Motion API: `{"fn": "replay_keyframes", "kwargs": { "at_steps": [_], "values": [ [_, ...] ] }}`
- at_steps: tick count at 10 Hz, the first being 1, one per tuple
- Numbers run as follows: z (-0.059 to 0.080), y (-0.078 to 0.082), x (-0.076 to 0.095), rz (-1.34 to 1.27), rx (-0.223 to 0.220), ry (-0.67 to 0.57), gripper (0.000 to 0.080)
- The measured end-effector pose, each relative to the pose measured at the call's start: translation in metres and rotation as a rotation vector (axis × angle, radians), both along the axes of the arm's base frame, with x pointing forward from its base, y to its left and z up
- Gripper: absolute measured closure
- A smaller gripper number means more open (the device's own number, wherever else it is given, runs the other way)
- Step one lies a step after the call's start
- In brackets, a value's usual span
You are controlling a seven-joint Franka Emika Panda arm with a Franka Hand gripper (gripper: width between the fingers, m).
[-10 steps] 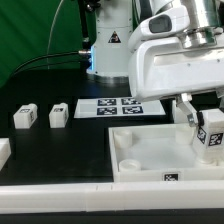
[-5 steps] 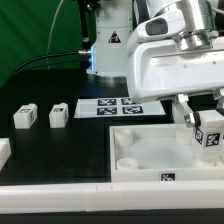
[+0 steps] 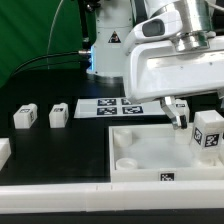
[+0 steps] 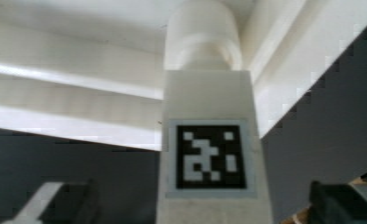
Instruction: Assemble one leg
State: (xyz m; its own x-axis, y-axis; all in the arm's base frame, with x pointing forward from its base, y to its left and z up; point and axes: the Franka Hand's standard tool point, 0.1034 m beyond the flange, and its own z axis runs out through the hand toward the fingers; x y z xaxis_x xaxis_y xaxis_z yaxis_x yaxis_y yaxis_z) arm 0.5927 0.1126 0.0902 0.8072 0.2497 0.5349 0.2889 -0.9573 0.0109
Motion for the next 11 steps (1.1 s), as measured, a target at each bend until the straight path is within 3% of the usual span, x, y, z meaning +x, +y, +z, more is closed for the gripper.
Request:
{"fn": "replay_keyframes", "kwargs": {
  "at_steps": [4,8,11],
  "values": [
    [0.003,0.000,0.001,0.001,0.000,-0.001,0.0151],
    [0.028,-0.005,0.004,0.007,-0.010,0.040,0.0150],
    [0.024,-0.001,0.001,0.018,-0.011,0.093,0.0150]
  ]
}}
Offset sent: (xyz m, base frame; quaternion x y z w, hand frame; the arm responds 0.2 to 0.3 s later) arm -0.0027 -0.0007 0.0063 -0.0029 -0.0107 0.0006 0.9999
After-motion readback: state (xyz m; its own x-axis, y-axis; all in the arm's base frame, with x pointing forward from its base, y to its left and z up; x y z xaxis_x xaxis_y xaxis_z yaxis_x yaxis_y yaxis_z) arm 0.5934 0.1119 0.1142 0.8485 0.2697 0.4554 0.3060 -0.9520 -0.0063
